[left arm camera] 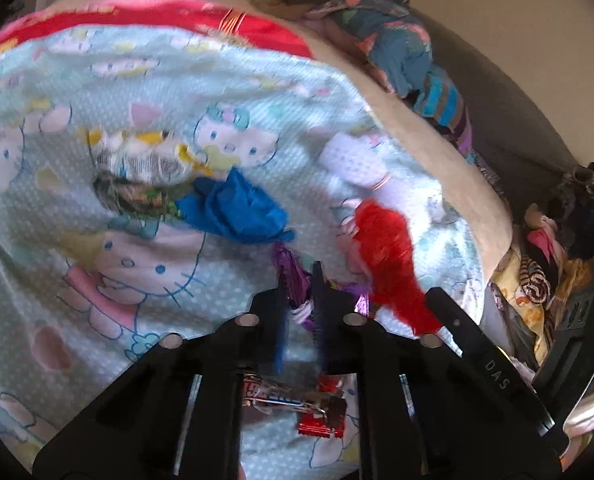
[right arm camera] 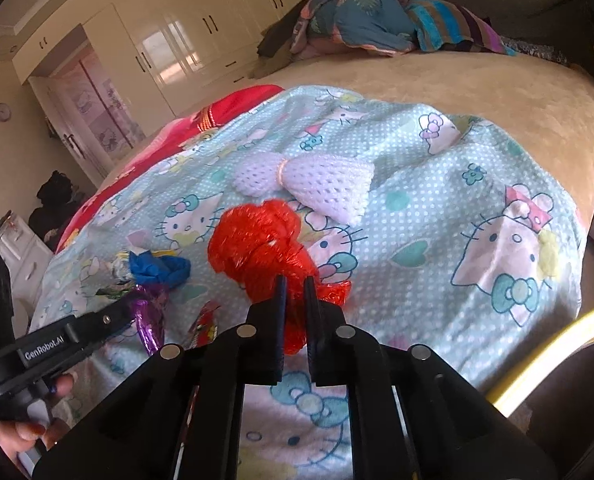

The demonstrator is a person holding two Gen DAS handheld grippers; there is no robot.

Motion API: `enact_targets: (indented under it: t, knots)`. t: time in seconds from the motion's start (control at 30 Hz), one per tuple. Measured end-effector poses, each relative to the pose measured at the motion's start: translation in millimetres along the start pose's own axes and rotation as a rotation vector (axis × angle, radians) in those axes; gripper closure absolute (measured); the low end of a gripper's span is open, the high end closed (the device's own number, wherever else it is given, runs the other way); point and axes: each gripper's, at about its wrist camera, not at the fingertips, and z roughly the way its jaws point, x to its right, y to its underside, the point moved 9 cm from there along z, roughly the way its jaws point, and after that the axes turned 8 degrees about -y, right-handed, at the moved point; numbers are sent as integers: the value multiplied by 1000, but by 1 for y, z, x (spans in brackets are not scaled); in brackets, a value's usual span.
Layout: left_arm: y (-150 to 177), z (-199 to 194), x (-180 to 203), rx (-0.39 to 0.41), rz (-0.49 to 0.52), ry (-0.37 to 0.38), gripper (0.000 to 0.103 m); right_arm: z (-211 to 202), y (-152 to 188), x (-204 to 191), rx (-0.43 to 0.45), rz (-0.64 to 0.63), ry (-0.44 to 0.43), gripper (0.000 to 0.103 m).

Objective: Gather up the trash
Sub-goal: 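Grasp a purple wrapper with the left tool while the right grasps the red mesh bag, then carry the purple wrapper and red mesh bag over the yellow bin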

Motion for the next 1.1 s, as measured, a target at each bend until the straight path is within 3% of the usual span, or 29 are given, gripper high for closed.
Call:
enact_targets:
  t: [0.27, 0.77, 1.1]
  knots:
    - [-1, -23, 17, 62, 56, 49, 97, -33, -2, -11, 62, -28, -14, 96]
    - [-10, -59, 26, 213, 105, 76, 97, -83, -15, -15, 183, -38, 2, 97]
    - [-3, -78, 36, 252, 144, 101, 97, -112, -17, -17, 218, -37, -4, 97]
